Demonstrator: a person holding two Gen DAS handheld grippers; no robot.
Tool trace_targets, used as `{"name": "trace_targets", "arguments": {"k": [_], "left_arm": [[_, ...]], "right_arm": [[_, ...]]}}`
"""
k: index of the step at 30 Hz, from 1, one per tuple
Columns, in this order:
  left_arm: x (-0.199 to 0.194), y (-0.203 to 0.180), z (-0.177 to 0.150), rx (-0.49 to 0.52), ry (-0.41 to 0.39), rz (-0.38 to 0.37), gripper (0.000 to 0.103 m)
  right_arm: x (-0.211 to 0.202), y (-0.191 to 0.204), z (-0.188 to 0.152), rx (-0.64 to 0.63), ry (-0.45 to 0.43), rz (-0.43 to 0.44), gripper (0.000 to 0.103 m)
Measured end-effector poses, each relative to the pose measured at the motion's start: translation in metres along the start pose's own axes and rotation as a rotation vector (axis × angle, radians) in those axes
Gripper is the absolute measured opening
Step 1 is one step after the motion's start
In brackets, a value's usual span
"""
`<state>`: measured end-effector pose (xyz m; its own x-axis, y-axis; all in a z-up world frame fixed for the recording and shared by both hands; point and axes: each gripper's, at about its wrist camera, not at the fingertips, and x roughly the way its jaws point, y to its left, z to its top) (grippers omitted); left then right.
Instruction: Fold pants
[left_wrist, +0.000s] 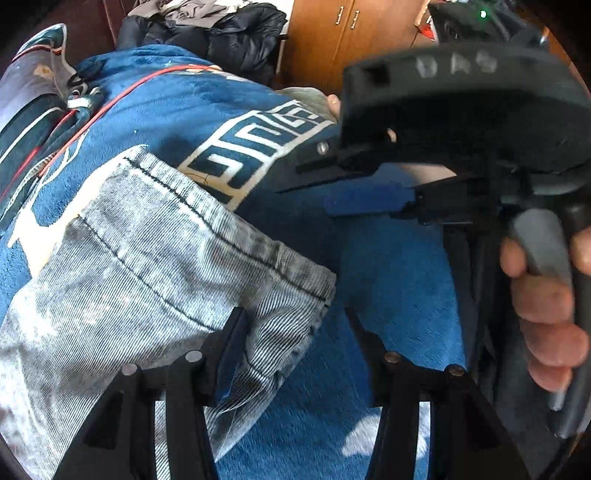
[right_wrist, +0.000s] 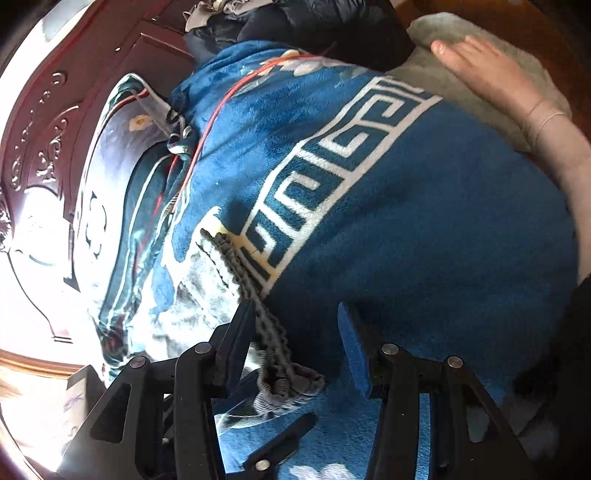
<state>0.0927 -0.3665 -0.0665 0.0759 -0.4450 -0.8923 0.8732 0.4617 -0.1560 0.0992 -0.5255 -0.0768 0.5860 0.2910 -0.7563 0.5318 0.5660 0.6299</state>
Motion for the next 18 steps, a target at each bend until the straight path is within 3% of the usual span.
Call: {"name": "trace_targets", "arguments": {"k": [3, 7, 9, 13, 18], "left_arm": [[0.004, -0.001, -0.005, -0.004, -0.022, 0.024, 0.053], [-0.003, -0.001, -0.017, -0.040, -0.073, 0.045, 0.036], [-0.007, 0.003, -0.021, -0.073, -0.089, 0.038, 0.033], [-0.019, 0.020, -0.035, -0.191, -0.122, -0.041, 0.028], [-0.030, 0.043, -0.048, -0.325, -0.153, -0.160, 0.027]], "right_arm": [[0.005, 0.004, 0.007, -0.010, 0.010, 0.027, 0.045], [0.017, 0.008, 0.020, -0.023, 0.027, 0.095, 0.050], [0.024, 0.013, 0.022, -0.046, 0.049, 0.132, 0.050], [0.042, 0.020, 0.024, -0.100, 0.107, 0.162, 0.051], [0.056, 0.016, 0.023, -0.058, 0.151, 0.230, 0.057]]}}
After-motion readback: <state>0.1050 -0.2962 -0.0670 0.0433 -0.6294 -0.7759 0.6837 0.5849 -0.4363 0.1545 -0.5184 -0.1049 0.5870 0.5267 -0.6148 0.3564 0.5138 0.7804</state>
